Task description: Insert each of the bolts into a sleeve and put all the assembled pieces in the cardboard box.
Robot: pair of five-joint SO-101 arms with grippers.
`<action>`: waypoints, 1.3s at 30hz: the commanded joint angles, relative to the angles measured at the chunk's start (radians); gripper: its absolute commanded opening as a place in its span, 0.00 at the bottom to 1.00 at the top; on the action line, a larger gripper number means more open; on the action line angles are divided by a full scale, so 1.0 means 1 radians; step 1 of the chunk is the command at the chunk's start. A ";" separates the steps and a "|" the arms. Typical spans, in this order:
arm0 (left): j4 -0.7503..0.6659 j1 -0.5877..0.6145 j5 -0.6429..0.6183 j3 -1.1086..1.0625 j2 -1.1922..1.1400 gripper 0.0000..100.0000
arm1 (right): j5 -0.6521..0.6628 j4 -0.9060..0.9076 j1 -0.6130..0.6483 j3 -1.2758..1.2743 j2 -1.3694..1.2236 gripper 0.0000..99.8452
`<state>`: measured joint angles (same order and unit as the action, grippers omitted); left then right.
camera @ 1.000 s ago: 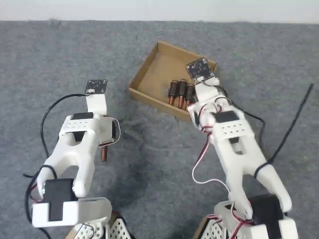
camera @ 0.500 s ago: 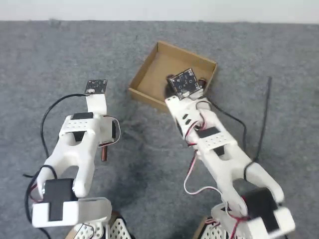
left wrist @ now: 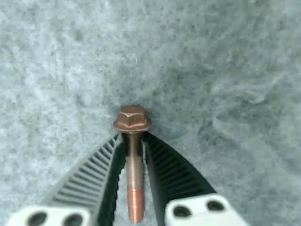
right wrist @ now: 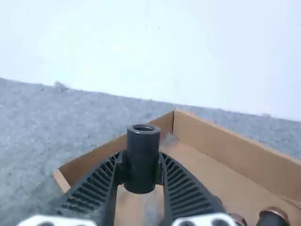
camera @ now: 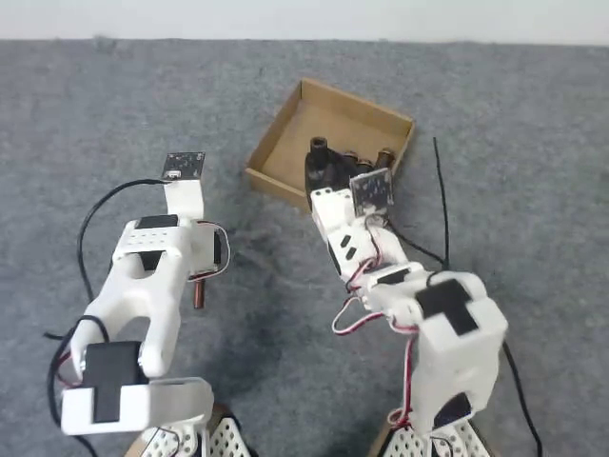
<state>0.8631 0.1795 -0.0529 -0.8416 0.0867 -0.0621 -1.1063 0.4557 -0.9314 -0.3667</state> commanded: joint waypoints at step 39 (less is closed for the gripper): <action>-0.051 -0.077 0.008 0.018 0.064 0.01 | 0.120 -0.653 0.162 -0.672 -0.008 0.01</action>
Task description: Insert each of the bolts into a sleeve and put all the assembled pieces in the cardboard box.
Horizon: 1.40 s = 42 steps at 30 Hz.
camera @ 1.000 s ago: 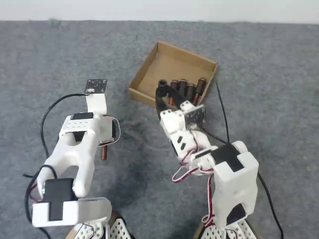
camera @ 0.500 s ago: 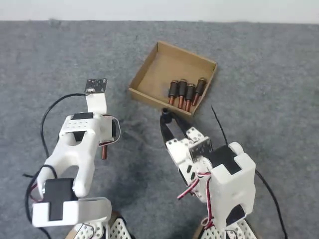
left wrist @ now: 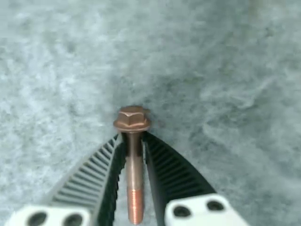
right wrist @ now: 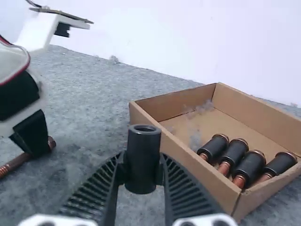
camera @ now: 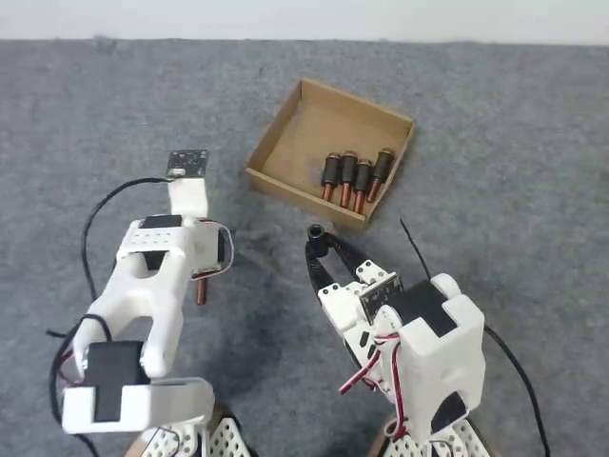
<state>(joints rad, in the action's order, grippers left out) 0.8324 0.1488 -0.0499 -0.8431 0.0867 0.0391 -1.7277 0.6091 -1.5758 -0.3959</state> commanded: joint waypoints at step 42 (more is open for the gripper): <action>-0.703 -0.525 -0.379 -0.440 1.000 0.01 | 0.018 -0.030 0.045 -0.028 0.021 0.01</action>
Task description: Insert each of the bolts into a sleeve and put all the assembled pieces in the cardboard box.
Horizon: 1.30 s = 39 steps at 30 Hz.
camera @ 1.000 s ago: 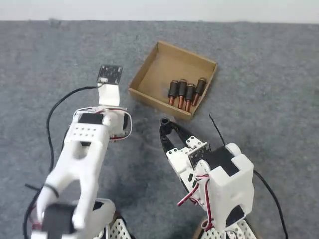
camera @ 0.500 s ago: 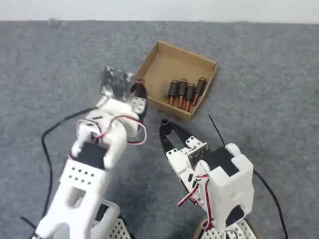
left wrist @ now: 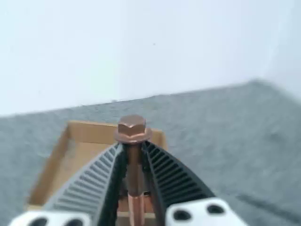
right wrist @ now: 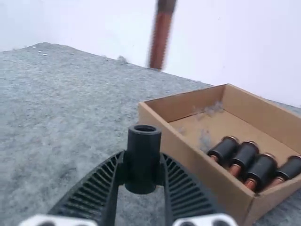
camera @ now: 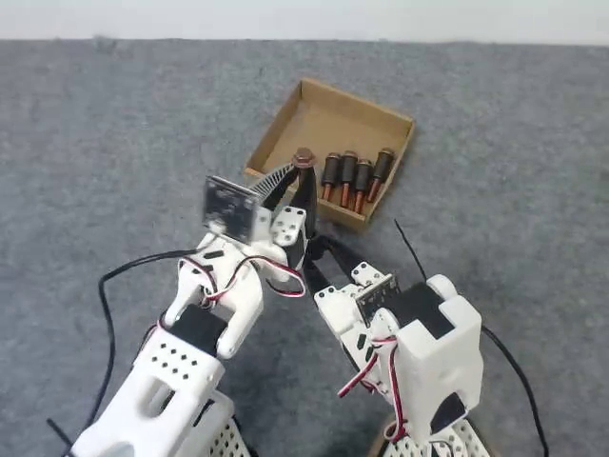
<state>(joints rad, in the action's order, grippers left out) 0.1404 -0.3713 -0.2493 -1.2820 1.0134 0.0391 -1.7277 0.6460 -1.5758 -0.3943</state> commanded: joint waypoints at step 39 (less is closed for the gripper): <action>-0.123 -0.008 -0.203 -0.285 0.242 0.01 | 0.015 -0.031 0.007 -0.028 0.019 0.01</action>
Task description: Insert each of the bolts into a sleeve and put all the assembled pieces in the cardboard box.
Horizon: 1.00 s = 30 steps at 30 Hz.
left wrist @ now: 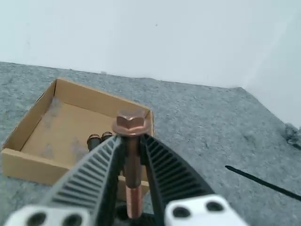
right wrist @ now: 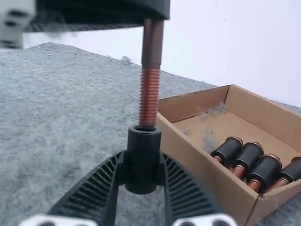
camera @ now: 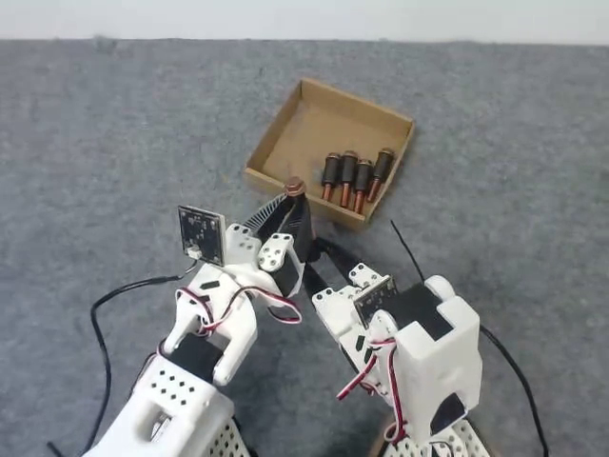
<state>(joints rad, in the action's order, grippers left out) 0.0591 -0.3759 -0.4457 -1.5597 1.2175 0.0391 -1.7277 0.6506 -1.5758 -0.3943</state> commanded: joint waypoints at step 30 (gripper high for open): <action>-0.137 -0.037 0.124 -0.114 0.037 0.01 | 0.017 -0.031 0.002 -0.028 0.019 0.01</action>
<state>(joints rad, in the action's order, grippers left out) -0.0437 -0.3897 -0.3291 -1.6640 1.2190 0.0407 -1.7277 0.6506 -1.5758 -0.3943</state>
